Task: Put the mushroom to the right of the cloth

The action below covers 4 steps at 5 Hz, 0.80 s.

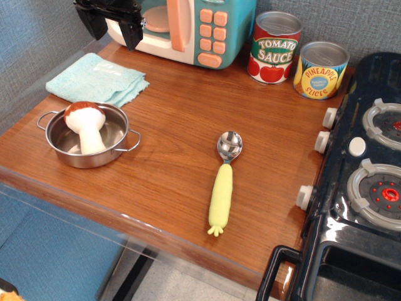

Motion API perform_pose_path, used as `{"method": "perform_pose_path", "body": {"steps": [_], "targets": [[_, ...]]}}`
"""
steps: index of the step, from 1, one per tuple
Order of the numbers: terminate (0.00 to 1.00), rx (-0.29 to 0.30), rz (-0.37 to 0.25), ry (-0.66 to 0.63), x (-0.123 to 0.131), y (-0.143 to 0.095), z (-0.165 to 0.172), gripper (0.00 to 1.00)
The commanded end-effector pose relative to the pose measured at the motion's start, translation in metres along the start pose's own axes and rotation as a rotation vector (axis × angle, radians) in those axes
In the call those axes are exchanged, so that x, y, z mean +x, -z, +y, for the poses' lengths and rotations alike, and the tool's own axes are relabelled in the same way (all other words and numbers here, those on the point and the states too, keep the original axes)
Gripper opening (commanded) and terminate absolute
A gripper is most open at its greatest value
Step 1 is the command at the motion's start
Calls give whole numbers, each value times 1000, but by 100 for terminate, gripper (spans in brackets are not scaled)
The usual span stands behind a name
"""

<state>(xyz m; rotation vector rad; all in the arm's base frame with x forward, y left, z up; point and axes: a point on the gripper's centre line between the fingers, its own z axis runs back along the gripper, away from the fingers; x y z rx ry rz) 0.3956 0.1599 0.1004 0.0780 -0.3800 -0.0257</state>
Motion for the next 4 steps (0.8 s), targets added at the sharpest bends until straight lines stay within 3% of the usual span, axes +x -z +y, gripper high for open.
{"method": "perform_pose_path", "body": {"steps": [1,3,4], "targets": [[0,0,0,0,0,0,0,100],[0,-55,26,68,-48,-40,-9,100],[0,-53,58,93,-70,-50,-9,100]]}}
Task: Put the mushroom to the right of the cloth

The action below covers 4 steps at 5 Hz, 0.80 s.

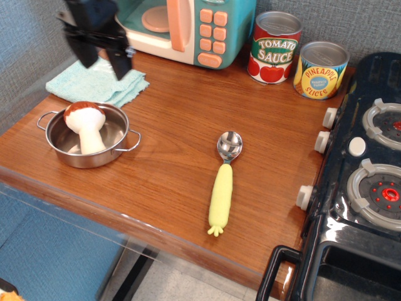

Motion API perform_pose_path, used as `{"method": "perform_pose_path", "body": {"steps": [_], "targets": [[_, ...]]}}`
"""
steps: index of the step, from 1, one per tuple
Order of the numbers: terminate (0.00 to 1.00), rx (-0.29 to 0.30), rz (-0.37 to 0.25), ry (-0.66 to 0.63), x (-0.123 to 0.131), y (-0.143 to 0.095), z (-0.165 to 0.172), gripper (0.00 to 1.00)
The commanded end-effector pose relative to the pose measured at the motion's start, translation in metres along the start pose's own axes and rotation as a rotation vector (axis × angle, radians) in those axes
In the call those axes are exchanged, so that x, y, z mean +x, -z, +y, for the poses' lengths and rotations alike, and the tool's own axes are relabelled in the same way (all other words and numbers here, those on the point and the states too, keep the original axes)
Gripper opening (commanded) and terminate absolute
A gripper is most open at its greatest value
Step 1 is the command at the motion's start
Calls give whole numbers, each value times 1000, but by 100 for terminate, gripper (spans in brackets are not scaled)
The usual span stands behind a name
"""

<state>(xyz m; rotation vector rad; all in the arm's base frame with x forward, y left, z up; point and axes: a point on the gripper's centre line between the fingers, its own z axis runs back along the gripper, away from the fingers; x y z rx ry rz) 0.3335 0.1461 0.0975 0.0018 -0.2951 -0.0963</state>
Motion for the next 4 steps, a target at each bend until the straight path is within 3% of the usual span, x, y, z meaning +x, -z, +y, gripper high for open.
{"method": "perform_pose_path", "body": {"steps": [1,4], "targets": [[0,53,49,41,-32,-16,4,100],[0,93,181,53,-40,31,-2,100]]}}
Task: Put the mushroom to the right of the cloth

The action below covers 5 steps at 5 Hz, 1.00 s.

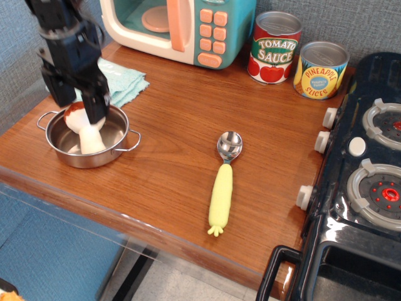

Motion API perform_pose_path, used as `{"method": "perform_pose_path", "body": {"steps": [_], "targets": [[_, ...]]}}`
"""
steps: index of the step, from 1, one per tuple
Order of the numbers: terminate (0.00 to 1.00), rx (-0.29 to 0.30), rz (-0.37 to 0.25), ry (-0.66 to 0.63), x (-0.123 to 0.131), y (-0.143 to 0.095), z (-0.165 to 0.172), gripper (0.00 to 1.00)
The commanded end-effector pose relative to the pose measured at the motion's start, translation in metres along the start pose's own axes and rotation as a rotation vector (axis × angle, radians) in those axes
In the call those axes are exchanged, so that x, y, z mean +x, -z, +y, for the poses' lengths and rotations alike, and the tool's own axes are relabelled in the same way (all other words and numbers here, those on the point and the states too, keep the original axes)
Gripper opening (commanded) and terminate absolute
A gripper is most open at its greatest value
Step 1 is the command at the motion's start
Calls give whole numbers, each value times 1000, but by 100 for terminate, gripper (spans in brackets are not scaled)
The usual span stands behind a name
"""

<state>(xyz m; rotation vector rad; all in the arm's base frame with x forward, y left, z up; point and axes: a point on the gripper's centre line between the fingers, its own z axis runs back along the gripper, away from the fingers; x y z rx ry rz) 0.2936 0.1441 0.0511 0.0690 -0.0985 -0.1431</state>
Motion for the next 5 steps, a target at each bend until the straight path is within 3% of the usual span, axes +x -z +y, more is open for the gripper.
{"method": "perform_pose_path", "body": {"steps": [1,2,3,4,5], "targets": [[0,46,-8,-6,13,4,5,100],[0,45,-16,2,15,1,2,0],[0,34,-46,20,17,-14,-4,0],[0,19,-107,-9,24,-53,-5,0],[0,-55,-131,-23,47,-74,-7,0]]}}
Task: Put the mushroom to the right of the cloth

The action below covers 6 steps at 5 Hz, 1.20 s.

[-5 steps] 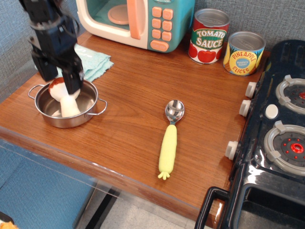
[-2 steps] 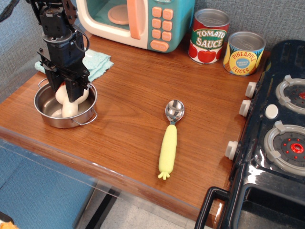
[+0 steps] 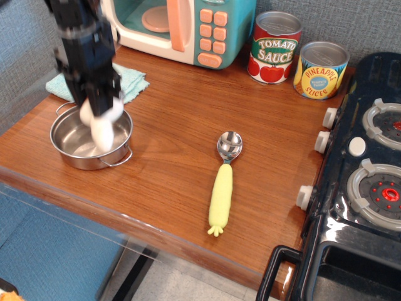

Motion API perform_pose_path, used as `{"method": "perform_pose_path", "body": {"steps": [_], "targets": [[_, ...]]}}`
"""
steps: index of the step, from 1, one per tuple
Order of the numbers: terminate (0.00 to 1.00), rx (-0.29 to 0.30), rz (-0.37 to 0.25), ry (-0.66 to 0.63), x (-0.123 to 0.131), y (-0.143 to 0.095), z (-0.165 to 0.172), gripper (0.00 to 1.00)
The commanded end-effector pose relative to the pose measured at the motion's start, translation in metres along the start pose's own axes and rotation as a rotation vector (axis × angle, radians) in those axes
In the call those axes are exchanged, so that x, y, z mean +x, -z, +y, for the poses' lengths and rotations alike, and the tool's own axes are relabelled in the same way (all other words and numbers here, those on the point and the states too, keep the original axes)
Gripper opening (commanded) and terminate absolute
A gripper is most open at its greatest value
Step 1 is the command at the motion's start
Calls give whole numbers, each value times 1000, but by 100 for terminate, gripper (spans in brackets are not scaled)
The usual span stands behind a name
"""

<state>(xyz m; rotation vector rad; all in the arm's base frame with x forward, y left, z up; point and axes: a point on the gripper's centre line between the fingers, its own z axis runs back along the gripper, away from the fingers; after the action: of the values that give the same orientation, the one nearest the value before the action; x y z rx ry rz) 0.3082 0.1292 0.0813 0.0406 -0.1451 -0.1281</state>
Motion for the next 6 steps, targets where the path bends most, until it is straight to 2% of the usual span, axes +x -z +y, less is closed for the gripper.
{"method": "perform_pose_path", "body": {"steps": [1,2,3,4,5,6], "targets": [[0,-16,-93,22,64,-24,-8,0],[0,13,-84,54,88,4,-17,0],[0,55,-49,63,93,23,-18,0],[0,69,-49,64,93,24,-15,100],[0,65,-67,54,94,15,-13,100],[0,58,-93,30,95,-7,-11,100]]}}
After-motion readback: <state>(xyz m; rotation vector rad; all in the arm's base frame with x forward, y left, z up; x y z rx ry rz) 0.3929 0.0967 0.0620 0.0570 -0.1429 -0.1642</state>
